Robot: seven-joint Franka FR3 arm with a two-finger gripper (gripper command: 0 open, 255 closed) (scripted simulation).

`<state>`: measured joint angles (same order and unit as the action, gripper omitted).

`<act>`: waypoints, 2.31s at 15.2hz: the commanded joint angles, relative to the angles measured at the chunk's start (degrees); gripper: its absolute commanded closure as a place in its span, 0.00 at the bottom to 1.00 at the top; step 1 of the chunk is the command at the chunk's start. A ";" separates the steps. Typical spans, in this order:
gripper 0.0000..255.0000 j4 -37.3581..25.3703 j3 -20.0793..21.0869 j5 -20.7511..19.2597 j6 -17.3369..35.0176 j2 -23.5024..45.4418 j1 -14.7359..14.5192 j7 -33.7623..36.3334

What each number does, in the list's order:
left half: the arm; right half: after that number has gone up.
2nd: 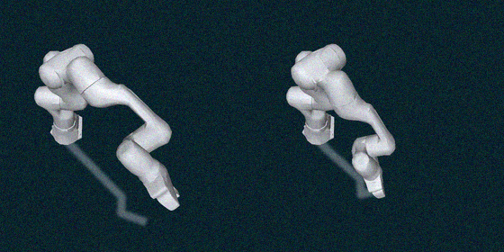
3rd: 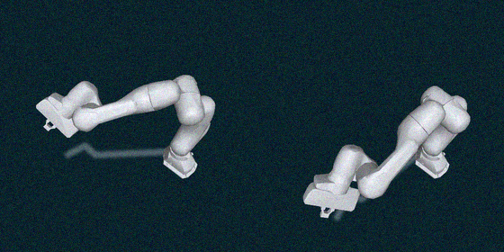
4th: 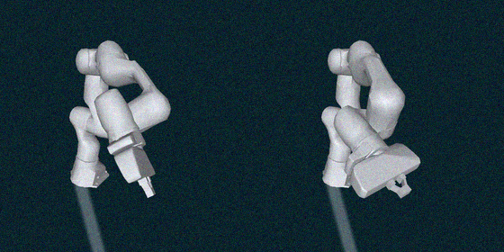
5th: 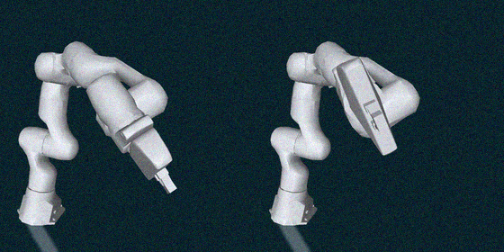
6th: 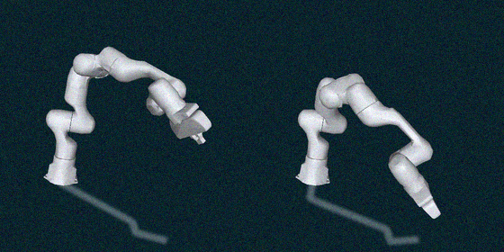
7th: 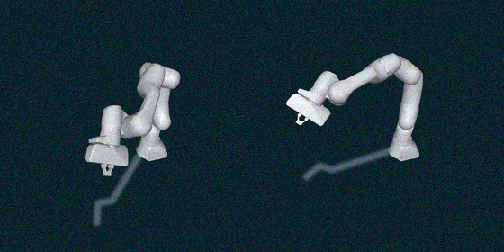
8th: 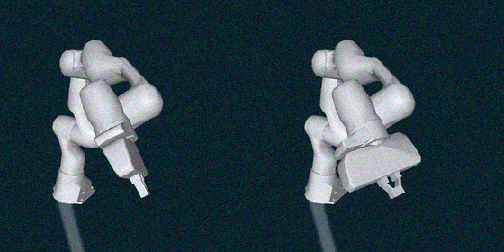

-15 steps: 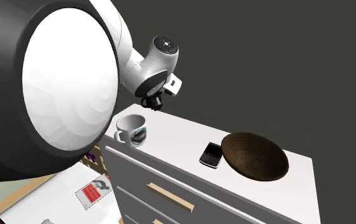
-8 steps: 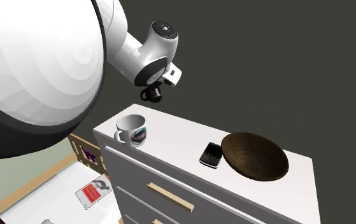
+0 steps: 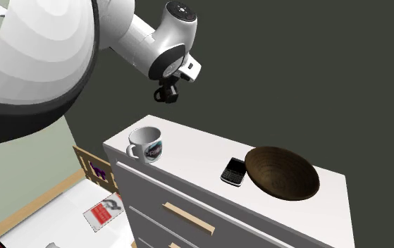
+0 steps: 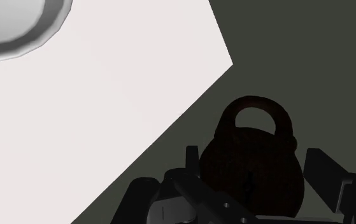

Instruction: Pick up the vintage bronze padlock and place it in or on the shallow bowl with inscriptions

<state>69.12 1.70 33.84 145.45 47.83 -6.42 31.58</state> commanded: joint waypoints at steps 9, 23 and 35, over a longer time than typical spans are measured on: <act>1.00 9.55 0.75 2.24 -0.80 -8.48 3.99 -4.87; 1.00 30.19 2.13 11.67 -4.21 -23.21 19.04 -25.34; 1.00 35.63 -1.80 14.25 -13.87 -28.46 30.30 -38.48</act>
<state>104.93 0.35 48.07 132.64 19.34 22.90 -5.86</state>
